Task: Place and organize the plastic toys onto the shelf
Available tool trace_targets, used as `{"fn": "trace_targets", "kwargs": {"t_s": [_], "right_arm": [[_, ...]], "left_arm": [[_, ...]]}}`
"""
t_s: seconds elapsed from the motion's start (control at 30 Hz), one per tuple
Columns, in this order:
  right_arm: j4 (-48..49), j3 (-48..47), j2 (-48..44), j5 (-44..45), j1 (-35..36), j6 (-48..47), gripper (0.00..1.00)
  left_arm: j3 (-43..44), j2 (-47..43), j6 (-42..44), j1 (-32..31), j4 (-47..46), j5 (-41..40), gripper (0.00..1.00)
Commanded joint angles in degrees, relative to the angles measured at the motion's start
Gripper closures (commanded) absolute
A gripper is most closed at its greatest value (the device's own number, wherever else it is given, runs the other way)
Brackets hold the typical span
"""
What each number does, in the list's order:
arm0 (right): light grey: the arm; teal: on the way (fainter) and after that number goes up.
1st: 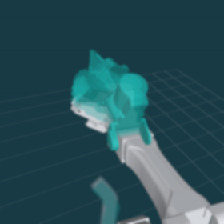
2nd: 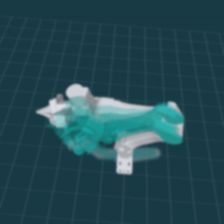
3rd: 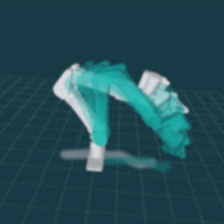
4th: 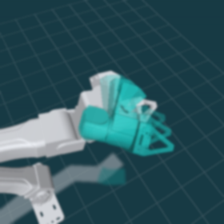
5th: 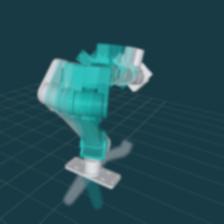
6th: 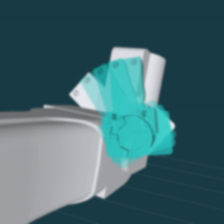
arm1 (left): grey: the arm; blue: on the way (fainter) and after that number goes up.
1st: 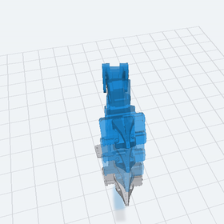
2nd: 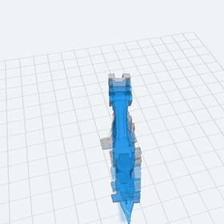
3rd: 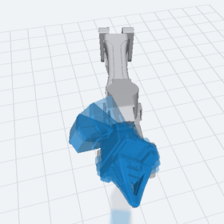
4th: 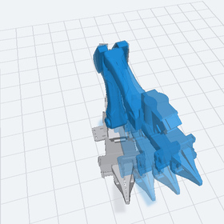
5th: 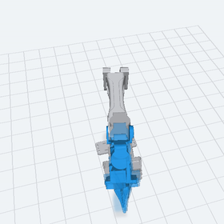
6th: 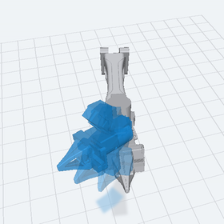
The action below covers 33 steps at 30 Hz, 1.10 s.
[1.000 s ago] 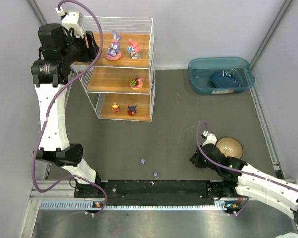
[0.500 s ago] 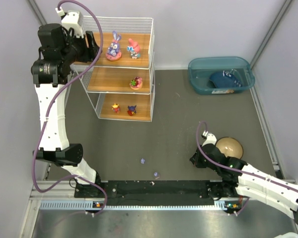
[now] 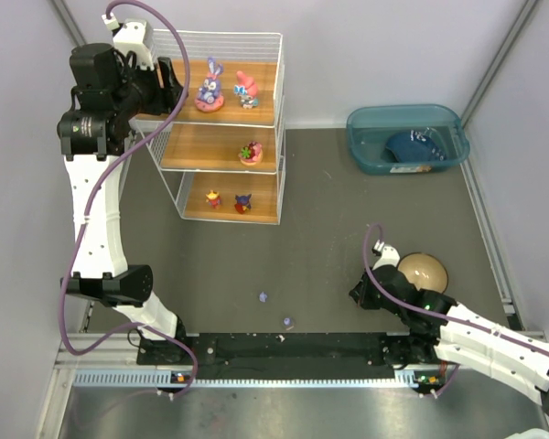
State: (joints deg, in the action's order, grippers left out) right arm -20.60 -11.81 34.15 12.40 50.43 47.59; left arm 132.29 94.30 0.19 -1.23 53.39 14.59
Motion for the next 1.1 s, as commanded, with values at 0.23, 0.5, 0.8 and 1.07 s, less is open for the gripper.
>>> {"fn": "trace_targets", "kwargs": {"t_s": [0.23,0.5,0.8,1.07], "right_arm": [[1.97,-1.90,-0.67,0.34,-0.60,-0.40,0.93],[1.97,-1.99,-0.75,0.16,-0.60,-0.40,0.86],[2.06,-2.07,-0.67,0.34,-0.60,-0.40,0.78],[2.14,-1.90,-0.75,0.08,-0.60,-0.40,0.64]], "left_arm": [[-0.19,-0.70,0.25,0.36,-2.58,0.79,0.39],[-0.19,-0.70,0.34,0.36,-2.67,0.70,0.36],[-0.28,-0.52,0.34,0.44,-2.76,0.79,0.31],[-0.28,-0.52,0.43,0.44,-2.85,0.70,0.28]]}}
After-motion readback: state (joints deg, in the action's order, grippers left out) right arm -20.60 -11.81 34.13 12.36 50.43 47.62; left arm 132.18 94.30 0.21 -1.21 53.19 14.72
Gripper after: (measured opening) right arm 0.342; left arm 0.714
